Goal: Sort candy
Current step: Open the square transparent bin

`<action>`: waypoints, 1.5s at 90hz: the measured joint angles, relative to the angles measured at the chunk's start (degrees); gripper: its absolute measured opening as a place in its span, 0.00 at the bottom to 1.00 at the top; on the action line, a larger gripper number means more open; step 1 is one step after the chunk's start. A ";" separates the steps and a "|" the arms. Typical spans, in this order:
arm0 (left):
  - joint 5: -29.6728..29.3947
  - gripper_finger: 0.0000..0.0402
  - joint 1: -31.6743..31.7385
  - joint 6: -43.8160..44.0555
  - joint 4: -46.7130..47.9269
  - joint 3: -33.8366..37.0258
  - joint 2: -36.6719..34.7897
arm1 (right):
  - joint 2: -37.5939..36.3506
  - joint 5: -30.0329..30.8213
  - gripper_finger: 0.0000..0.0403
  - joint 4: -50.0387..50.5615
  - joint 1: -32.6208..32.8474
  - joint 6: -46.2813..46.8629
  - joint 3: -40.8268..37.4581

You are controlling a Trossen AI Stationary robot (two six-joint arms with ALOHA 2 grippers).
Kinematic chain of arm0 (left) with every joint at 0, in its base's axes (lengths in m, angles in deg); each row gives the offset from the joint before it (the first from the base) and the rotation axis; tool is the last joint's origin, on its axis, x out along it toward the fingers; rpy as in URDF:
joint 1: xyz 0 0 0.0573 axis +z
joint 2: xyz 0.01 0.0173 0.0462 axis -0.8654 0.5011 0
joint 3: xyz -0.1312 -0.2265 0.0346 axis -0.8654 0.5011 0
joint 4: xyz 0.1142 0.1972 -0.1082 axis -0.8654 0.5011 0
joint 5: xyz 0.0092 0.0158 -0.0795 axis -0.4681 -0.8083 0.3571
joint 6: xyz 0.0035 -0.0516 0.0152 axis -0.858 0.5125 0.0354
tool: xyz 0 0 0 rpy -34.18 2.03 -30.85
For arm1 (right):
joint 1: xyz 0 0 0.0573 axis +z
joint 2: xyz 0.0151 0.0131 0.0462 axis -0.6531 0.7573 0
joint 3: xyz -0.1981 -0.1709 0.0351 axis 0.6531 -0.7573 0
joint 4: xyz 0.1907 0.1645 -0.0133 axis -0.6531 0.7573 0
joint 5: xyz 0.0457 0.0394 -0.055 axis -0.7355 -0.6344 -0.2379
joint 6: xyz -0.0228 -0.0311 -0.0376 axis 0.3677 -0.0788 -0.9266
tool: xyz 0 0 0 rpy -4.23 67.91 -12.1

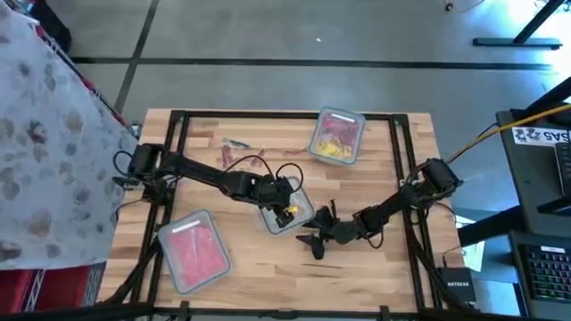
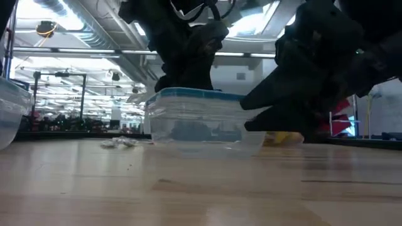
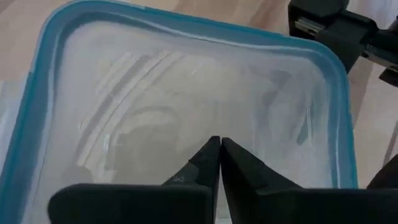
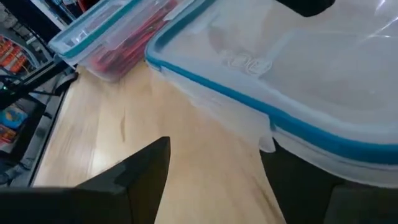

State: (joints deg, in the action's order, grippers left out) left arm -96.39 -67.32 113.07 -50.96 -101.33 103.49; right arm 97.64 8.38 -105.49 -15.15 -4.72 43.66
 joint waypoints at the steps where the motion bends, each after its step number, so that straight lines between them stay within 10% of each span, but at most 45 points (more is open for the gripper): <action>1: 0.25 0.00 0.00 0.21 -0.03 0.00 0.00 | 0.00 -0.09 0.59 0.01 -0.01 -0.02 0.00; 39: 5.66 0.00 -0.42 1.49 -4.48 0.66 -0.09 | -5.48 -0.61 0.59 -12.90 3.38 -3.62 3.53; 92: 2.32 0.00 -1.04 0.85 -7.20 1.41 -2.70 | -28.61 9.85 0.59 47.71 3.14 -4.90 15.55; 135: -4.82 0.00 -1.77 0.72 -5.83 1.70 -15.30 | -31.13 14.10 0.59 52.41 3.19 7.02 18.38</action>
State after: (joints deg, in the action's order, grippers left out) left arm -101.21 -69.10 113.79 -56.79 -99.62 88.20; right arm 66.51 22.48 -53.08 -11.96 2.30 62.05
